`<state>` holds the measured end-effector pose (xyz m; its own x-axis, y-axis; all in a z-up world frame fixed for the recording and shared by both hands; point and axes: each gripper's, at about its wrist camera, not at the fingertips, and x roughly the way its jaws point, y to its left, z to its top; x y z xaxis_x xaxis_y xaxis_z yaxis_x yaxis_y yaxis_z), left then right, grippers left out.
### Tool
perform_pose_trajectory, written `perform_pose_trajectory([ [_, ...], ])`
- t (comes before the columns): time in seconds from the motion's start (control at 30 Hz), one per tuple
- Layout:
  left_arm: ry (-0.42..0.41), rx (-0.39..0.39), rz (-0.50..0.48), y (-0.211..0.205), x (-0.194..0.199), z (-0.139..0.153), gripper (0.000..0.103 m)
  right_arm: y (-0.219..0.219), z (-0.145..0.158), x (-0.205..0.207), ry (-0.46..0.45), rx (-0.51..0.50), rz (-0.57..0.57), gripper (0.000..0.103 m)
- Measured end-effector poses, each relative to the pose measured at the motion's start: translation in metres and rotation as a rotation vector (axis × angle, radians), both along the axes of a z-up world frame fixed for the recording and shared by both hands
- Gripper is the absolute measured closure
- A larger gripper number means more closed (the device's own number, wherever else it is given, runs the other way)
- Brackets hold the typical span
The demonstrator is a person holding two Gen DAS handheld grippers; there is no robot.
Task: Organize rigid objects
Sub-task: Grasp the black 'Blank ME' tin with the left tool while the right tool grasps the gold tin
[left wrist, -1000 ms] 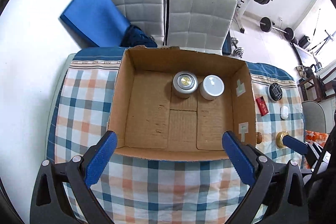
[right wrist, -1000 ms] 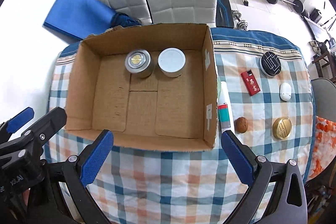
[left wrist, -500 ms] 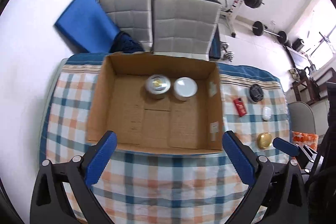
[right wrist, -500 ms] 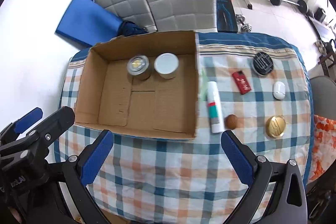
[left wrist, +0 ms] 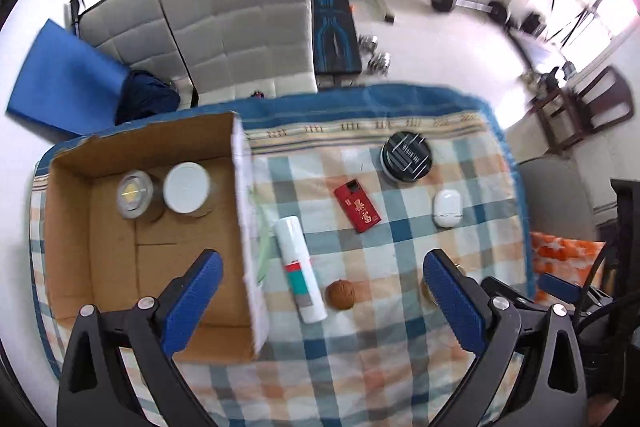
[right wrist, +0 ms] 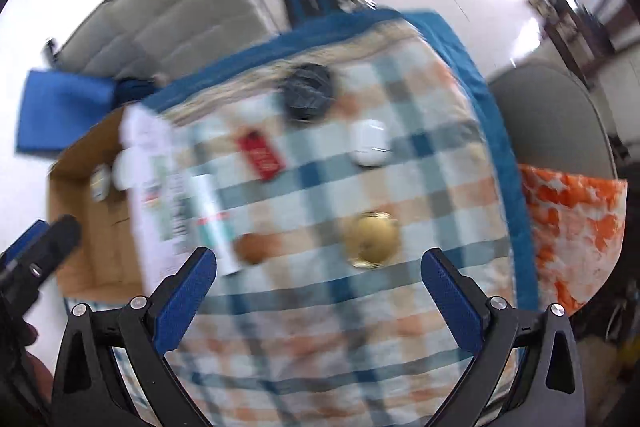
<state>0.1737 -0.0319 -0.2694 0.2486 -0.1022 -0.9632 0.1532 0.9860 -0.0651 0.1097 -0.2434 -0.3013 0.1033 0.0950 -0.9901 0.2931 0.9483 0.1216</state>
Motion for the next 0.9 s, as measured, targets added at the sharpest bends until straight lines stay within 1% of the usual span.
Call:
perform_pose_trajectory([
  [0.1,0.085,0.034,-0.006,-0.024,0.008,-0.042,0.0,-0.033,-0.043,0.004,0.077,-0.001,-0.044,0.0],
  [0.17,0.13,0.047,-0.005,-0.031,0.005,-0.065,0.0,-0.044,-0.079,0.004,0.14,0.037,-0.065,0.0],
  [0.23,0.163,0.069,0.0,-0.034,0.002,-0.085,0.0,-0.046,-0.108,0.001,0.186,0.088,-0.085,0.0],
  [0.33,0.205,0.091,0.011,-0.036,0.0,-0.108,0.0,-0.044,-0.144,-0.001,0.231,0.13,-0.111,0.001],
  [0.37,0.214,0.098,0.012,-0.036,0.0,-0.113,0.0,-0.043,-0.151,-0.002,0.239,0.129,-0.12,0.007],
  [0.4,0.222,0.106,0.013,-0.036,0.0,-0.118,0.0,-0.042,-0.161,-0.002,0.255,0.128,-0.129,0.01],
  [0.43,0.227,0.11,0.015,-0.034,0.0,-0.122,0.0,-0.04,-0.168,-0.002,0.271,0.118,-0.124,0.021],
  [0.47,0.232,0.112,0.018,-0.034,0.0,-0.124,0.0,-0.038,-0.172,-0.003,0.282,0.107,-0.121,0.034],
  [0.5,0.239,0.109,0.022,-0.033,0.001,-0.126,0.0,-0.037,-0.178,-0.004,0.297,0.089,-0.118,0.034],
  [0.6,0.237,0.098,0.026,-0.031,0.002,-0.125,0.0,-0.037,-0.181,-0.006,0.293,0.073,-0.114,0.035],
  [0.7,0.215,0.064,0.025,-0.034,0.01,-0.112,0.0,-0.04,-0.175,-0.004,0.291,0.063,-0.086,0.035],
  [0.8,0.199,0.035,0.009,-0.045,0.026,-0.099,0.0,-0.053,-0.153,0.01,0.26,0.064,-0.064,0.035],
  [0.9,0.194,0.0,-0.007,-0.062,0.052,-0.093,0.0,-0.069,-0.129,0.035,0.219,0.046,-0.045,0.035],
])
